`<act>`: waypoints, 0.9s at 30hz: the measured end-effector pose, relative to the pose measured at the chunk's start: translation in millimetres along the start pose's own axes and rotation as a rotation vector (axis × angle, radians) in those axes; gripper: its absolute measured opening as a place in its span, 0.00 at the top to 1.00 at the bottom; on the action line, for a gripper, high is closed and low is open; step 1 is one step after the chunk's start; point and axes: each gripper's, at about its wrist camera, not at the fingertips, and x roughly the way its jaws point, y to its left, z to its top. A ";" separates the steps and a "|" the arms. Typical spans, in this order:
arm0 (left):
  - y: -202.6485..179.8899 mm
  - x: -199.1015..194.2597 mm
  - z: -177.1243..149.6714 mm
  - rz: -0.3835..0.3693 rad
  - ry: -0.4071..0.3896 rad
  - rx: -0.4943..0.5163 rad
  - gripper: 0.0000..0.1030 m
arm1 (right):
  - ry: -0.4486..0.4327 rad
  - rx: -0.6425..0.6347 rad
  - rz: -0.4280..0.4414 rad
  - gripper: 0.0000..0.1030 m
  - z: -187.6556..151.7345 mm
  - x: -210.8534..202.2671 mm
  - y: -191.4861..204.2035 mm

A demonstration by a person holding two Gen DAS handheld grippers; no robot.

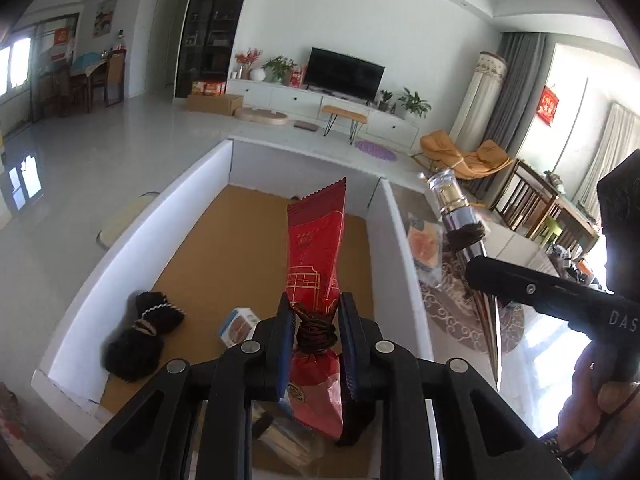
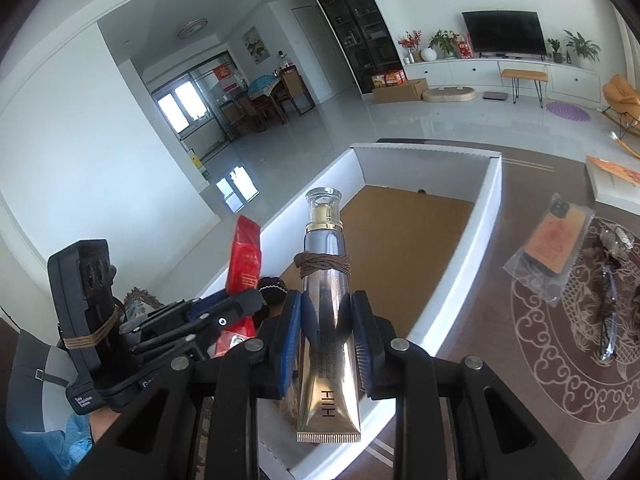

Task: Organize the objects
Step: 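Drop the red tube into the bin with the left tool while the right carries the gold tube, then bring both tools back over the table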

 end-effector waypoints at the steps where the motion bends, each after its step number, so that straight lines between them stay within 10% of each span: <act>1: 6.7 11.0 -1.5 0.040 0.037 -0.009 0.76 | 0.039 0.006 0.015 0.73 1.1 17.1 2.3; 6: 24.1 34.9 -17.7 0.137 0.102 -0.064 0.29 | 0.089 0.077 -0.001 0.49 -8.5 45.8 -14.0; 11: -12.3 22.8 -22.8 0.088 0.019 -0.011 0.23 | -0.016 0.048 -0.187 0.09 -42.9 1.6 -54.8; 20: -172.5 9.8 -50.8 -0.252 0.009 0.275 0.00 | 0.039 0.287 -0.662 0.07 -172.7 -77.8 -223.0; 27: -251.2 102.6 -100.5 -0.207 0.207 0.382 0.00 | 0.001 0.414 -0.791 0.07 -192.8 -125.1 -278.1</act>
